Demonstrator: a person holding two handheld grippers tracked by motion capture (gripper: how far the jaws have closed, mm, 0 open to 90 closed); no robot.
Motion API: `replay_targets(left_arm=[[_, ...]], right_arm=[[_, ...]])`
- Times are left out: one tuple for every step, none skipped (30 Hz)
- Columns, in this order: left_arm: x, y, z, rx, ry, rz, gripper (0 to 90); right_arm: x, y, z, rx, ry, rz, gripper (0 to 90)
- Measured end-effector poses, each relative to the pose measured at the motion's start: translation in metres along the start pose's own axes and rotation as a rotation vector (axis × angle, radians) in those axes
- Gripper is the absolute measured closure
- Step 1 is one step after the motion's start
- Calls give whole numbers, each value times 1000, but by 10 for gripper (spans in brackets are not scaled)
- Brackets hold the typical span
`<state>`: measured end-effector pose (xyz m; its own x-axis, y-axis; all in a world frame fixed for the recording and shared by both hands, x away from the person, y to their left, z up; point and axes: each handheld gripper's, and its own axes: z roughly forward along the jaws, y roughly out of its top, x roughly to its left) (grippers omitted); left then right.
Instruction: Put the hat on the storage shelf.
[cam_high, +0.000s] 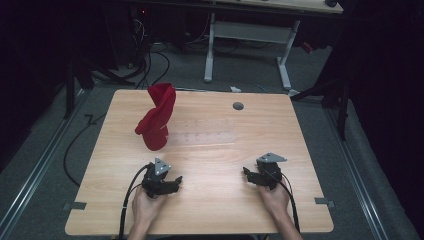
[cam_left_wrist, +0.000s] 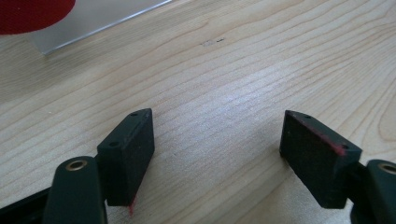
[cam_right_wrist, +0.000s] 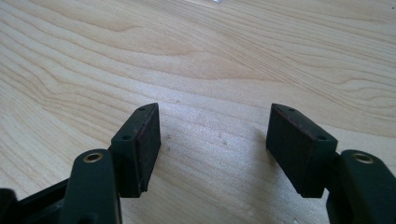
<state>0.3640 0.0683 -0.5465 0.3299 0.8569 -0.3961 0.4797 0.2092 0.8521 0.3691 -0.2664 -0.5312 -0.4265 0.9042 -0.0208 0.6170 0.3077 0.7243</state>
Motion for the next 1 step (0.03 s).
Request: replay_targets(left_arm=[[0,0,0,-2,9,-1,252]], right_arm=[[0,0,0,0,0,0,356]])
